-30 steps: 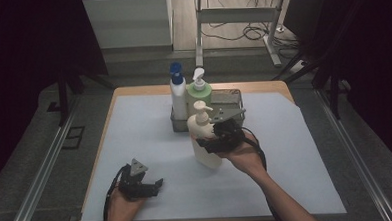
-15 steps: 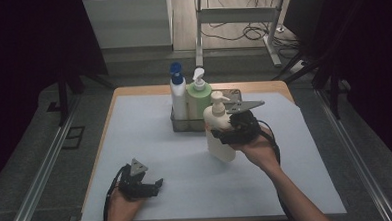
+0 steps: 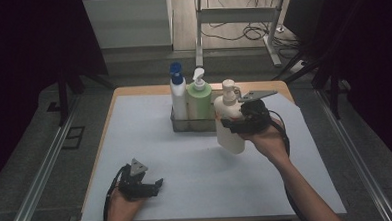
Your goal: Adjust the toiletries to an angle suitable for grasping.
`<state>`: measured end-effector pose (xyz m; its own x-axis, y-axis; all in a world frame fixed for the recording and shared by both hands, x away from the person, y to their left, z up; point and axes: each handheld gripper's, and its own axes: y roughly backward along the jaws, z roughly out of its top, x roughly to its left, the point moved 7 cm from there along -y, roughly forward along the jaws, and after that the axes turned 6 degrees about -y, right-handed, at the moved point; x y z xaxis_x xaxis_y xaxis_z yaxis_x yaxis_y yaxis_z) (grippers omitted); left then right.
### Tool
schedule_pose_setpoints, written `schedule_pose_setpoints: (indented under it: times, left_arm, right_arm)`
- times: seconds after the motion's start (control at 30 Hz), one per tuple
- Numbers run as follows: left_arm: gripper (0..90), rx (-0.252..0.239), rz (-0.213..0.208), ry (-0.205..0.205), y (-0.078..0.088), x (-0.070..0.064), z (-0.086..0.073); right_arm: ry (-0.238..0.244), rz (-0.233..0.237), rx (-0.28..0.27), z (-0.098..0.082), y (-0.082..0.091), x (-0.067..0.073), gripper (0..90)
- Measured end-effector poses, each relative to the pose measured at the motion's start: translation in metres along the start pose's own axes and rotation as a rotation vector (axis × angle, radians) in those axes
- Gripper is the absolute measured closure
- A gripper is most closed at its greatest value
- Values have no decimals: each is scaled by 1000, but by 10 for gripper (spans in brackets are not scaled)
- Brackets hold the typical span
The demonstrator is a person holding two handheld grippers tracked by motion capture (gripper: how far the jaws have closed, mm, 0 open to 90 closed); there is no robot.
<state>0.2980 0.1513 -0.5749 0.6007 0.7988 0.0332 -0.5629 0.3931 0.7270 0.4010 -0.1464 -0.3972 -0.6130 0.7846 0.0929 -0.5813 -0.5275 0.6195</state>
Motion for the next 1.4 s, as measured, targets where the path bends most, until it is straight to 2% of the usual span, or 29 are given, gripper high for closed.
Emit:
schedule_pose_setpoints:
  times: [0.2,0.47,0.87,1.4]
  left_arm:
    - [123,1,0,-2,0,0,0]
    - [123,1,0,-2,0,0,0]
    - [123,4,0,-3,0,0,0]
    - [123,4,-1,-3,0,0,0]
  right_arm:
    - [-23,-30,-21,10,5,-13,373]
    - [-44,-61,-52,23,6,-23,373]
    - [-76,-105,-90,40,-3,-38,374]
    - [-109,-155,-103,55,-20,-55,376]
